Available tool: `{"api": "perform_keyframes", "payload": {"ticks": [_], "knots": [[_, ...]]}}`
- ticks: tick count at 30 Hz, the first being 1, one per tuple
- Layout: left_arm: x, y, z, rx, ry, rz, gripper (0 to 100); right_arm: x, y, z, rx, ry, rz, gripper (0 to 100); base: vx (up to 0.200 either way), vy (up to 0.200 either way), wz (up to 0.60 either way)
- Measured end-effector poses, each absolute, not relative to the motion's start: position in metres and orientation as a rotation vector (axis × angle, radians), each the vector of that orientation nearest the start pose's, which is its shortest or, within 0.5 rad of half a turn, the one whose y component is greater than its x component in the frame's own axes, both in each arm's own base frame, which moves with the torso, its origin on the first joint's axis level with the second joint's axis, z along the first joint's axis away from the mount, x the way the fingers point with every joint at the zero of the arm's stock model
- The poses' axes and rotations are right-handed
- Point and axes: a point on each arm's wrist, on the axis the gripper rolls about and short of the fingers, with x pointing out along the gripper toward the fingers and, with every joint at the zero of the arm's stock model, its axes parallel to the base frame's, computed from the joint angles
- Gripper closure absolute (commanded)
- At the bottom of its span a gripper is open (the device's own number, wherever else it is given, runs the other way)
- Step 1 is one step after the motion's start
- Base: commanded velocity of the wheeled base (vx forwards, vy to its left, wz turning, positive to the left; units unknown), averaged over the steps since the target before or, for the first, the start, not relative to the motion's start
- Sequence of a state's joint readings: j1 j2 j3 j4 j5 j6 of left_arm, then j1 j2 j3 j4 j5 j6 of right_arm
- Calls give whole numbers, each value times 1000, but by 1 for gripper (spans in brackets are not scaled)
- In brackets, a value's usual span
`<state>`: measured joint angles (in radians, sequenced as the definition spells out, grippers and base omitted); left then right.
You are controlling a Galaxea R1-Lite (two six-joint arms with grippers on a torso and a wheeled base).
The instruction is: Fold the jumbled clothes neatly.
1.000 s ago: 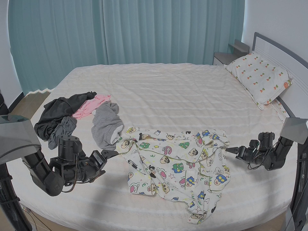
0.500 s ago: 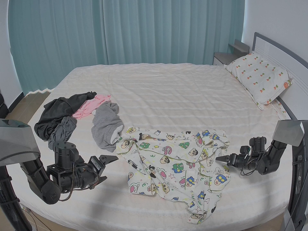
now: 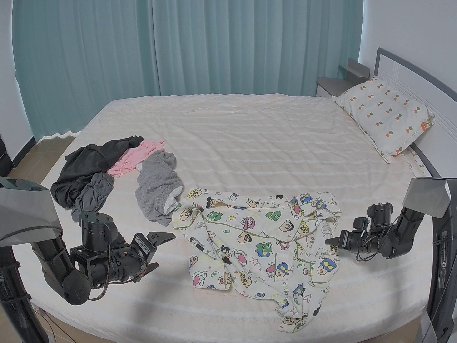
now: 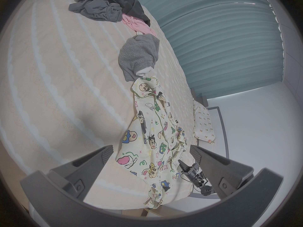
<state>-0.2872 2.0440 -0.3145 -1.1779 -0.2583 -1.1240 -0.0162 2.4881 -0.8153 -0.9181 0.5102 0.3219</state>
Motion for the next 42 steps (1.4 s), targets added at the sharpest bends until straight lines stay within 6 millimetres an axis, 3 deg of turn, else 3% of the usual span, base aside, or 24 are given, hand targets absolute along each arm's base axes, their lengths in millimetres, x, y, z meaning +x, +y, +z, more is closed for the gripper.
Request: {"api": "perform_keyframes", "payload": {"ticks": [8,16,28,33,42], "knots": [[258,-82,29,-1057,795,-157,0,368,5,-67,485,801,310,100,0,0,0],[257,-82,29,-1055,792,-159,0,361,-2,-45,481,765,291,100,0,0,0],[251,-86,28,-1044,799,-178,0,346,-49,-21,415,703,203,100,0,0,0],[250,-86,26,-1042,808,-176,0,340,-72,-22,367,718,164,100,0,0,0],[244,-93,23,-1028,839,-193,0,347,-100,-30,351,702,69,100,0,0,0]]}}
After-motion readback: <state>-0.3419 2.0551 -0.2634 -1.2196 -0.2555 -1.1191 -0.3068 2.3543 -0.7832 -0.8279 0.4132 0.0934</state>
